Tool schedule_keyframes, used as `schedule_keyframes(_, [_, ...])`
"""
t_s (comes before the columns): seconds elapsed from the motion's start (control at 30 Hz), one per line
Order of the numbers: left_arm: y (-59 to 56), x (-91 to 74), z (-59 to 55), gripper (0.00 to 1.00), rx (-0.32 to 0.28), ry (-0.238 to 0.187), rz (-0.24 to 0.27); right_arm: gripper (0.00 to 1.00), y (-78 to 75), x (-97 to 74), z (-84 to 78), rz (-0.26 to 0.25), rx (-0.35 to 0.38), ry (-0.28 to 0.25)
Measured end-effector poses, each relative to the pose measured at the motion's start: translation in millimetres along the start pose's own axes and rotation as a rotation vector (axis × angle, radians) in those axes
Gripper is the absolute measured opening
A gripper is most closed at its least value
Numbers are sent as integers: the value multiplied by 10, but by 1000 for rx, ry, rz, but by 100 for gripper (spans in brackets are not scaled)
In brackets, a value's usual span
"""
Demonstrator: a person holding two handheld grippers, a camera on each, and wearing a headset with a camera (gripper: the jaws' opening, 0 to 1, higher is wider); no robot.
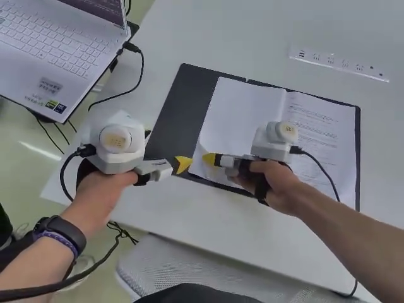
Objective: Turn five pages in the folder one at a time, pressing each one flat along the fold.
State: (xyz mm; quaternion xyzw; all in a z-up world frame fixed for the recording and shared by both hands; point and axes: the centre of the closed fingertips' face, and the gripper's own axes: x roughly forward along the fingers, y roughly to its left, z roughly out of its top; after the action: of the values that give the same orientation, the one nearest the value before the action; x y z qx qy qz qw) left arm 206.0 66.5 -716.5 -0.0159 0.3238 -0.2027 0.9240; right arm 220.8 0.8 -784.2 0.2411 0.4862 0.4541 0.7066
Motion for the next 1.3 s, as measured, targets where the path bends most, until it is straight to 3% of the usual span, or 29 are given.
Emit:
schedule_keyframes(0.13, [7,3,-17,69,-5,3,2,1,-6,14,0,-1,1,-1])
schedule_keyframes(0.4, [-23,44,-22,69,3,12,-3,13,41,57,7,32,-35,-4])
schedule_keyframes(0.47, [-37,52,-17,69,6,13,-7,15,55,52,14,43,-15,-15])
schedule_keyframes(0.77, [-214,77,-67,67,54,37,-44,31,158,56,60,102,25,-58])
schedule_keyframes(0.97, [-288,127,-78,63,69,47,-60,34,164,-54,186,100,39,-114])
schedule_keyframes(1.17, [-364,196,18,56,78,33,-78,35,197,-235,350,98,22,-181])
schedule_keyframes(1.3, [-397,278,51,54,94,41,-89,33,172,-371,407,68,1,-212])
